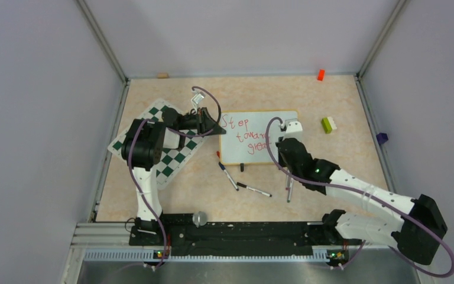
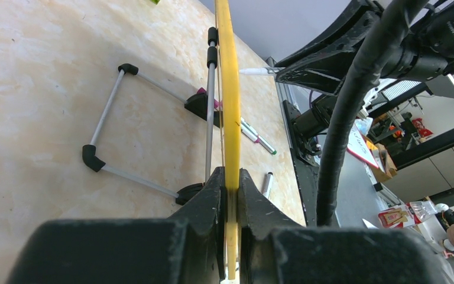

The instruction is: Write a sentence on the whiteboard

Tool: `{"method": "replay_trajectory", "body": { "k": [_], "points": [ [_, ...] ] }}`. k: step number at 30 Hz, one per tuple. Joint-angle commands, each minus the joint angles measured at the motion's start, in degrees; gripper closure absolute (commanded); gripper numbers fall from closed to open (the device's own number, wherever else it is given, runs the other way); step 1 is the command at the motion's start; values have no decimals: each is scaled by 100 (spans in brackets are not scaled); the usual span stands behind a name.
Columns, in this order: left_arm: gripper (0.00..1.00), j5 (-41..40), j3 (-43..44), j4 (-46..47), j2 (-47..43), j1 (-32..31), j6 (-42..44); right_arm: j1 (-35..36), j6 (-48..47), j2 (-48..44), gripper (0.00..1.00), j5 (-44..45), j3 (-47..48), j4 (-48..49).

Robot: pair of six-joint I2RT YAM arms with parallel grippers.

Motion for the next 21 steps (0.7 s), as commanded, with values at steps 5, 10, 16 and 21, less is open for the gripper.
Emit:
{"method": "replay_trajectory", "body": {
  "k": [5, 10, 16, 21],
  "points": [
    [100, -159, 42, 623, -113, 40, -10, -624, 94, -96, 100, -666, 175, -26],
    [100, -149, 75, 623, -77, 40, -39, -657, -8, -138, 100, -923, 110, 196],
    [100, -155, 58, 623, -92, 45, -22, -651, -39, -81, 100, -1043, 154, 277],
    [100, -157, 49, 623, -105, 40, -12, -657, -24, 2, 100, -1003, 160, 293]
  ]
}}
